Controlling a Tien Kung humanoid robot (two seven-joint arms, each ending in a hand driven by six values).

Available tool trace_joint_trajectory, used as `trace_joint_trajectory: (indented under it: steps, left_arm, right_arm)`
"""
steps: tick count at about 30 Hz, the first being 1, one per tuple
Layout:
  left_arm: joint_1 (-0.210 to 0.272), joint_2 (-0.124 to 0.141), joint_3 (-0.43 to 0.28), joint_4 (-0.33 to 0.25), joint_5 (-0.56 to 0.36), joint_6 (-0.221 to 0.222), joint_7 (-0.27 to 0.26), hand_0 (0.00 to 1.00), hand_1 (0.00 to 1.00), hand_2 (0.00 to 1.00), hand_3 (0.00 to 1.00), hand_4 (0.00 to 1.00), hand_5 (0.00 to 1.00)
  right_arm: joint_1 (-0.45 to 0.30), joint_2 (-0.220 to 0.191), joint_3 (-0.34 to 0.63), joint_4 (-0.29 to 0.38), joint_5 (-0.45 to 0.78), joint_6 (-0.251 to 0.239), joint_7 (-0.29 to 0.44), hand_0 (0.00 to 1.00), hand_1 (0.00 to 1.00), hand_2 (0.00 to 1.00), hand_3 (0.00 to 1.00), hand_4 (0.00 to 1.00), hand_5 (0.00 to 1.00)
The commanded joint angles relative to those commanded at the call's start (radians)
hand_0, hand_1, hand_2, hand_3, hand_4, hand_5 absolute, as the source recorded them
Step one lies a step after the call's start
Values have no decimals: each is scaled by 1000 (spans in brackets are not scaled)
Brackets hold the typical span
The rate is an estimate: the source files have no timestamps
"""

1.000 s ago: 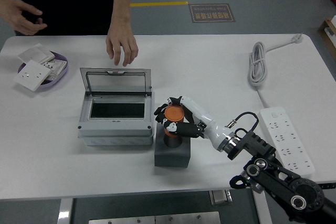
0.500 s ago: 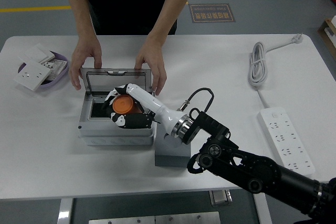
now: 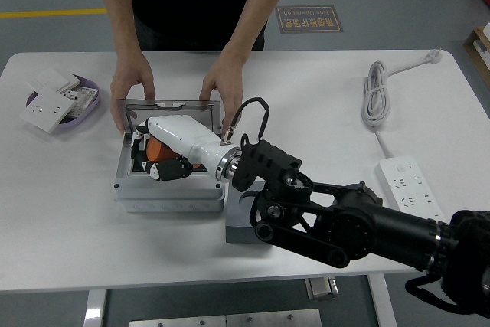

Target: Pick up the cylinder from the cube,place it in the box,flap close box

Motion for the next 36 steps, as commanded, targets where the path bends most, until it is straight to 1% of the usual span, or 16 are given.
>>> trace_joint_trajectory:
  steps: [2, 6, 8, 13, 14, 19, 20, 24, 25, 30, 31, 36]
  left_arm:
    - [-2, 2, -1, 0, 1, 0, 0, 923, 852, 854, 951, 2, 2]
    - [-4, 6, -1, 0, 3, 0, -1, 923, 852, 854, 951, 2, 2]
    - [-6, 8, 0, 0, 4, -1, -1, 923, 852, 854, 951, 2, 2]
    - [-7, 9, 1, 0, 5, -1, -2, 923, 852, 854, 951, 2, 2]
    - [-7, 9, 1, 0, 5, -1, -2, 923, 852, 854, 951, 2, 2]
    - [-7, 9, -2, 0, 9, 1, 1, 923, 852, 854, 951, 2, 2]
    - [-6, 9, -4, 0, 11, 1, 4, 923, 852, 854, 951, 2, 2]
    - [-2, 7, -10, 0, 19, 4, 18, 923, 852, 854, 951, 2, 2]
    - [0, 7, -12, 0, 21, 5, 22, 923, 852, 854, 951, 2, 2]
    - [4, 6, -18, 0, 29, 12, 44, 923, 852, 854, 951, 2, 2]
    - [5, 6, -19, 0, 31, 13, 47, 923, 852, 854, 951, 2, 2]
    - [5, 6, -24, 0, 36, 14, 54, 923, 852, 854, 951, 2, 2]
  right_arm:
    - [18, 0, -17, -8, -26, 15, -37, 192, 344, 403, 299, 2, 2]
    - [41, 0, -39, -24, -51, 38, -77, 192, 344, 403, 299, 2, 2]
    - [50, 0, -49, -35, -59, 50, -90, 179, 351, 416, 314, 2, 2]
    - [56, 0, -66, -62, -34, 85, -95, 179, 351, 416, 314, 2, 2]
    - [56, 0, -69, -68, -23, 90, -93, 194, 396, 453, 415, 2, 2]
    - [56, 0, -75, -89, 9, 102, -81, 194, 396, 453, 415, 2, 2]
    - [56, 0, -75, -92, 12, 103, -79, 581, 558, 587, 590, 2, 2]
    - [57, 0, -75, -100, 18, 109, -74, 581, 558, 587, 590, 2, 2]
    - [58, 0, -75, -101, 19, 109, -72, 747, 679, 690, 678, 413, 272]
    - [61, 0, -74, -103, 22, 103, -66, 747, 679, 690, 678, 413, 272]
    - [62, 0, -73, -103, 23, 101, -65, 805, 712, 747, 716, 567, 276]
    - [67, 0, -72, -104, 23, 95, -59, 805, 712, 747, 716, 567, 276]
